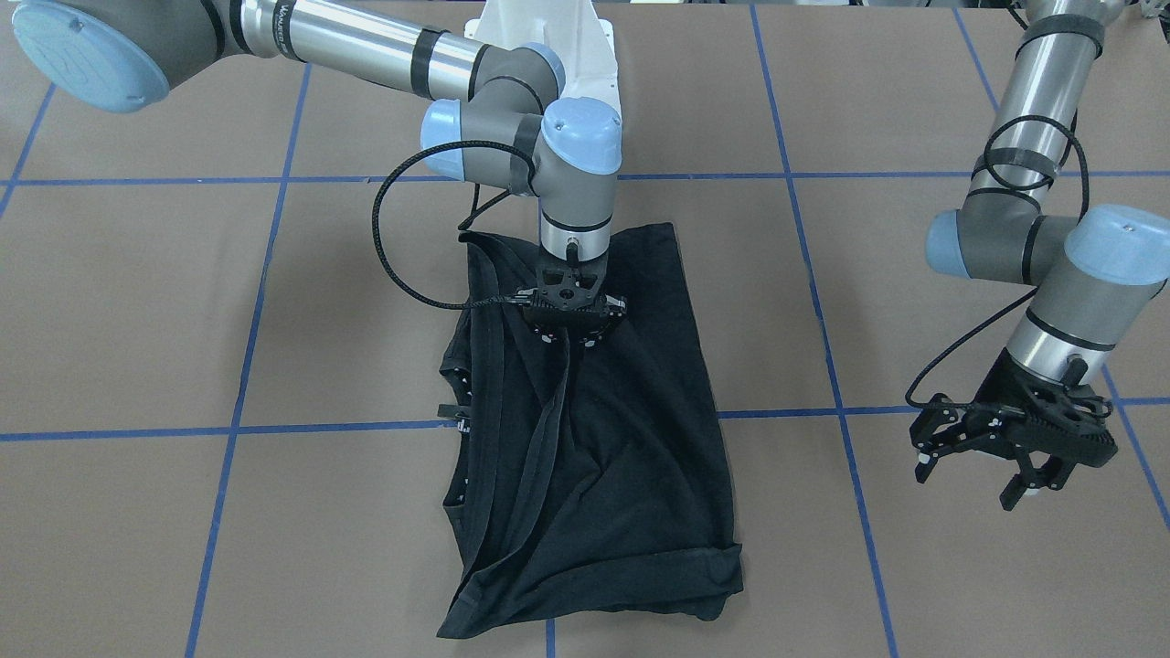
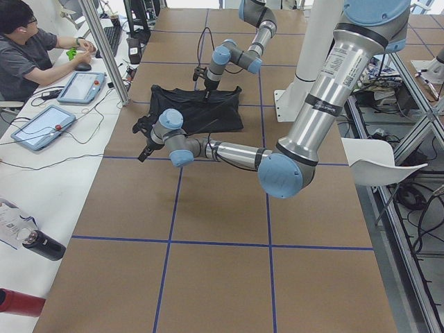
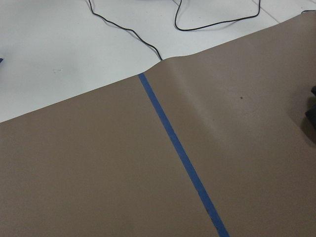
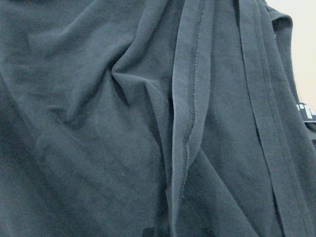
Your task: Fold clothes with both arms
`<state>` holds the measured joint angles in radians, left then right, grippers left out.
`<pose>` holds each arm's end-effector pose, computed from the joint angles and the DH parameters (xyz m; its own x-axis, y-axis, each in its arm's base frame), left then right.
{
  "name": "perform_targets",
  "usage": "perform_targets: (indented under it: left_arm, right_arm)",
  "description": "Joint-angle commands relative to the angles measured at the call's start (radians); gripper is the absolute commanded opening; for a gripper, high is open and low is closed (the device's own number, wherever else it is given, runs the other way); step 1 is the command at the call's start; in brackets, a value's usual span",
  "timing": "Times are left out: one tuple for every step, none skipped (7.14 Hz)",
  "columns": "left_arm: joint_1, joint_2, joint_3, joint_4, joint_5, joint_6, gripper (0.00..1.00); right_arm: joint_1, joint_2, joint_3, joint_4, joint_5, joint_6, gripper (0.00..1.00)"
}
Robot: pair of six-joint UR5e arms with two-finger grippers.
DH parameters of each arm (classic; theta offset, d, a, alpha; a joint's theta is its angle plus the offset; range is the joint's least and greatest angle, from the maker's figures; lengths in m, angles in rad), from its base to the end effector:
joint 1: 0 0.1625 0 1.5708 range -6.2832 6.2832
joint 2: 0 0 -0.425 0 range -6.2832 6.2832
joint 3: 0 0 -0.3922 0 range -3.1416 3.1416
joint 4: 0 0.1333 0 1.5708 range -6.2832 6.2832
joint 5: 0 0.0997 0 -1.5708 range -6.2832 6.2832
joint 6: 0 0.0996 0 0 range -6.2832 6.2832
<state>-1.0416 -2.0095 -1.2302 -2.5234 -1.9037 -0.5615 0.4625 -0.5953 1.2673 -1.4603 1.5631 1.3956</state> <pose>0.2675 -0.6569 0.4691 0.7030 0.3827 -0.5995 0.1458 0.7475 0.6481 -0.6559 -0.4768 0.1570 0.7036 0.1560 0.6933 -0.3335 0.9340 0.1283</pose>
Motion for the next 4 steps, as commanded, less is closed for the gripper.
perform_targets:
  left_arm:
    - [0.0, 0.0, 0.0, 0.0, 0.0, 0.0, 1.0]
    - [0.0, 0.0, 0.0, 0.0, 0.0, 0.0, 1.0]
    - [0.0, 0.0, 0.0, 0.0, 0.0, 0.0, 1.0]
    - [0.0, 0.0, 0.0, 0.0, 0.0, 0.0, 1.0]
  right_arm:
    - [-0.001, 0.0, 0.0, -0.002, 0.0, -0.007, 0.03]
    - [-0.001, -0.001, 0.0, -0.002, 0.0, -0.009, 0.0]
    - [-0.001, -0.003, 0.001, -0.003, 0.0, -0.009, 0.0]
    - [0.002, -0.004, 0.015, -0.003, 0.003, -0.009, 0.0]
